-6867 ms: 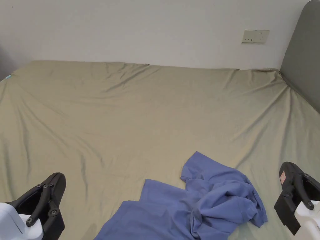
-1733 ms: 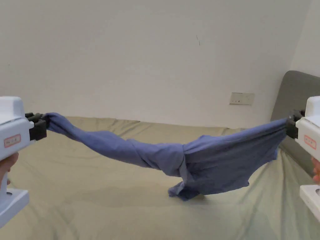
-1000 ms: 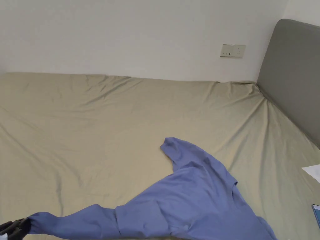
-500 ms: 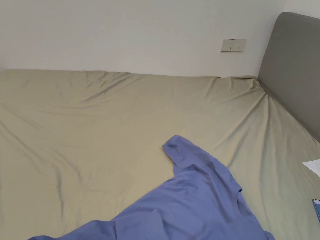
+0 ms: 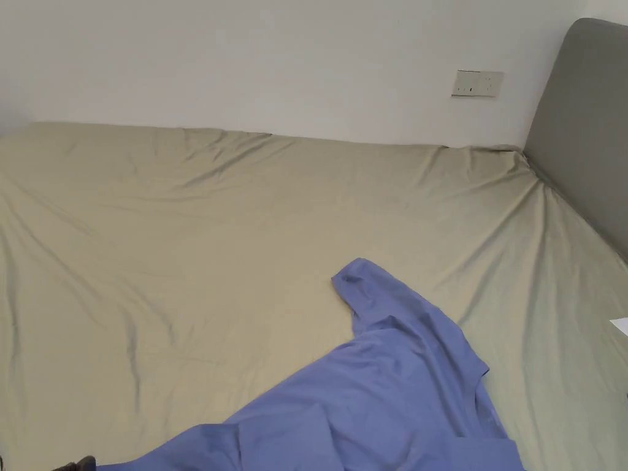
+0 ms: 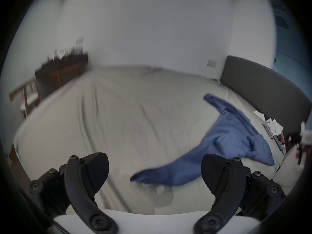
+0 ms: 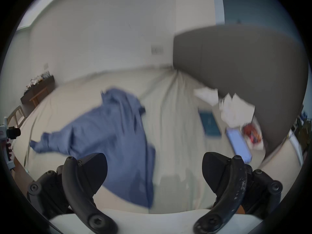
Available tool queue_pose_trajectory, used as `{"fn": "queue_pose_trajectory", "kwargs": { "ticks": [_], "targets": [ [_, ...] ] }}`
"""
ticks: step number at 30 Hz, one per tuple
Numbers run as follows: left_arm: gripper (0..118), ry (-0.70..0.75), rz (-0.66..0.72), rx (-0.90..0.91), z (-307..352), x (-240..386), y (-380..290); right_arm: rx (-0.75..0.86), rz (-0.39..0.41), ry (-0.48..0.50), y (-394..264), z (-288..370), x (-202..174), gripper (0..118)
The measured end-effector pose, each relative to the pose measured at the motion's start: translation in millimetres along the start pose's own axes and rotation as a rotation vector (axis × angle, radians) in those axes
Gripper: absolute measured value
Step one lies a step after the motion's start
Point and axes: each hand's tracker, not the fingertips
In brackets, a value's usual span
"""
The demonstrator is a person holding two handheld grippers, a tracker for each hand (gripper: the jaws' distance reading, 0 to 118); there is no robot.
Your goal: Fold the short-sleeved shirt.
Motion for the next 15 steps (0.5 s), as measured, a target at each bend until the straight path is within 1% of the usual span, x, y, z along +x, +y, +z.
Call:
{"fn": "queue_pose_trajectory", "kwargs": {
  "ticks": [2, 3, 4, 5, 7, 8, 9, 11, 13, 14, 15],
  "targets": [
    [112, -0.015, -0.040, 0.124, 29.2, 20.4, 14.9, 0.160, 0.048, 0.009, 27.7, 24.8, -18.7, 115],
    [109, -0.034, -0.047, 0.185, 44.4, 31.3, 21.0, 0.224, 0.060, 0.027, 40.1, 36.9, -29.8, 114],
    [103, -0.040, -0.050, 0.237, 55.9, 40.0, 24.1, 0.270, 0.062, 0.056, 48.6, 46.5, -39.6, 107],
    [89, -0.048, -0.030, 0.293, 69.4, 50.5, 26.6, 0.324, 0.069, 0.086, 58.4, 57.5, -54.4, 95],
    [32, -0.092, -0.011, 0.359, 86.8, 67.0, 26.3, 0.380, 0.080, 0.134, 63.9, 71.5, -75.4, 45],
    [2, -0.068, -0.016, 0.366, 90.2, 75.0, 22.9, 0.399, 0.093, 0.162, 64.7, 77.5, -85.3, 13],
    [0, -0.028, -0.023, 0.375, 94.0, 83.5, 19.3, 0.400, 0.104, 0.168, 63.3, 79.4, -94.7, 1],
    [0, -0.020, -0.026, 0.392, 99.9, 96.7, 13.3, 0.404, 0.104, 0.148, 58.8, 85.4, -107.0, 0],
    [0, -0.034, -0.014, 0.362, 102.0, 97.4, 7.7, 0.375, 0.100, 0.240, 56.9, 86.5, -110.3, 0],
    [0, -0.028, -0.005, 0.365, 103.6, 101.0, 3.5, 0.383, 0.105, 0.223, 54.8, 87.6, -113.4, 0],
    [0, -0.016, -0.003, 0.363, 104.9, 101.8, 1.3, 0.391, 0.128, 0.206, 53.0, 88.6, -117.6, 0]
  ]
}}
